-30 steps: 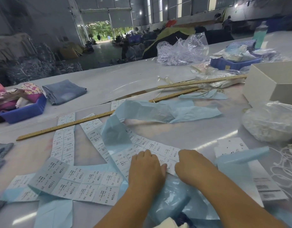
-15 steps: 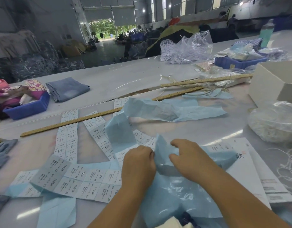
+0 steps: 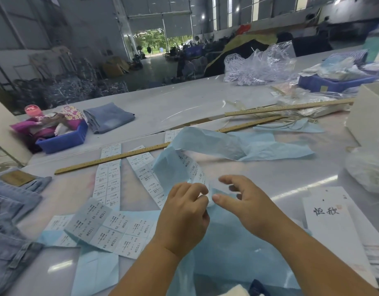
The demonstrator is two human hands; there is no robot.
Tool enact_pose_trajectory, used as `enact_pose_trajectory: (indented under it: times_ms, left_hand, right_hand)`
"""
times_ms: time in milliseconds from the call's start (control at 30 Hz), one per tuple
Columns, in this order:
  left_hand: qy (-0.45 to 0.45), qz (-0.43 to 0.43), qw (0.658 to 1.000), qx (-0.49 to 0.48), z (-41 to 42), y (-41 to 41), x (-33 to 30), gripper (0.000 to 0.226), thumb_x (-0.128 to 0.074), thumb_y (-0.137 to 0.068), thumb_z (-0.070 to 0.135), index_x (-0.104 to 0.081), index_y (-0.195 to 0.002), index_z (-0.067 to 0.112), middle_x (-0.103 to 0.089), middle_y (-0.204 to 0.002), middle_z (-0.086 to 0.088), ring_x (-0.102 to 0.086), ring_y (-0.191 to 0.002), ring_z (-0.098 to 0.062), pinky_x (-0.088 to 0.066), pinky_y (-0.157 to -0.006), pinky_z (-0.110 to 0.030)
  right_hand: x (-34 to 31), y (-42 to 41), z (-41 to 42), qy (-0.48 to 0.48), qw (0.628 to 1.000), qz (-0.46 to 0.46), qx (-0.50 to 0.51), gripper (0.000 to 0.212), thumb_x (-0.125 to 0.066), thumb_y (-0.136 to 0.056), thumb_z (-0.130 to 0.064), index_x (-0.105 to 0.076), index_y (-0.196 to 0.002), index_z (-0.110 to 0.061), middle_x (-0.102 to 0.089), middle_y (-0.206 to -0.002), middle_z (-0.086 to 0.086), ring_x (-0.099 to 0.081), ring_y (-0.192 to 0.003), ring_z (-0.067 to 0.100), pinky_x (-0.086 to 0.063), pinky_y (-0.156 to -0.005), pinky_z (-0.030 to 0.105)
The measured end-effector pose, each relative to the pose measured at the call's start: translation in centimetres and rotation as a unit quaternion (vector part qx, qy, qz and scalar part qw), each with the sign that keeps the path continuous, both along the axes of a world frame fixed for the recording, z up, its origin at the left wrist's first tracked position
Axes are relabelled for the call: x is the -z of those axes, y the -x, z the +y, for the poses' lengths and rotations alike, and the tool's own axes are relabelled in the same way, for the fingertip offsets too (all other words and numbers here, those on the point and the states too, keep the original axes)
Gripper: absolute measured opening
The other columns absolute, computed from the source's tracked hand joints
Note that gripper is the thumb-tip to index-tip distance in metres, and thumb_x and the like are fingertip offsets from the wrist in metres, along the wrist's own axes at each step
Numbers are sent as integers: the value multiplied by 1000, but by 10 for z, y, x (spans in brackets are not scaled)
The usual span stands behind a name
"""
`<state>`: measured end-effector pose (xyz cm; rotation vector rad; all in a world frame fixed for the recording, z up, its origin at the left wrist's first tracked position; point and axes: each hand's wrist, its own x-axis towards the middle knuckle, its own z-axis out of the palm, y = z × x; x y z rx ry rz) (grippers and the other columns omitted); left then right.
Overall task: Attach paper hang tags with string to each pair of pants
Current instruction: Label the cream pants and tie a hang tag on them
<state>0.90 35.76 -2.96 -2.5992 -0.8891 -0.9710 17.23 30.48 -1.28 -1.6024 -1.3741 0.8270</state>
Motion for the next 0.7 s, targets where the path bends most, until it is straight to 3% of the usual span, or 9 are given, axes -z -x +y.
enact_pose_trajectory:
  times_ms: [67, 133, 200, 333, 467, 700]
  left_hand:
    - [12, -8, 1000, -12, 0, 2, -1, 24, -77, -56, -6, -59, -63, 8, -67, -89, -5, -61, -74, -28, -52, -71, -36]
    - [32, -21, 999, -25, 0, 5, -2, 26, -74, -54, -8, -56, -64, 7, -65, -87, -4, -59, -72, -27, -49, -69, -37]
    - [60, -38, 997, -30, -1, 6, -2, 26, -71, -55, -10, -57, -67, 7, -62, -84, -3, -57, -71, -26, -48, -68, -37]
    - [130, -71, 988, -36, -7, 6, -6, 6, -60, -70, 5, -60, -71, 11, -61, -76, 2, -56, -70, -22, -48, -68, -40]
    - [217, -94, 971, -38, -11, 2, -11, 28, -52, -85, 42, -66, -75, 19, -62, -73, 11, -56, -72, -12, -45, -73, -33]
    - [382, -189, 903, -48, -9, -1, -8, 13, -71, -85, 35, -69, -76, 25, -68, -77, 13, -62, -79, -2, -48, -70, -21]
  right_hand:
    - [-1, -1, 0, 20, 1000, 4, -3, 6, -68, -89, -30, -65, -92, -27, -64, -90, -16, -57, -81, 0, -44, -76, 19]
    - [1, -4, 0, 43, 999, 20, -21, 11, -67, -89, -20, -66, -78, -19, -63, -70, -11, -54, -65, 7, -45, -68, 24]
    - [2, -3, 1, 58, 997, 35, -32, 15, -65, -90, -13, -65, -75, -16, -62, -64, -8, -54, -62, 9, -46, -67, 28]
    - [6, -2, 1, 71, 991, 101, -42, 19, -59, -87, 2, -67, -92, -14, -62, -65, 5, -56, -59, 16, -46, -67, 35]
    - [10, -2, 2, 73, 988, 124, -58, 27, -59, -85, 3, -68, -103, -16, -62, -66, 2, -55, -63, 16, -45, -69, 36]
    - [9, 0, 0, 57, 986, 141, -74, 26, -60, -87, 1, -72, -100, -18, -63, -70, 2, -54, -68, 15, -44, -75, 35]
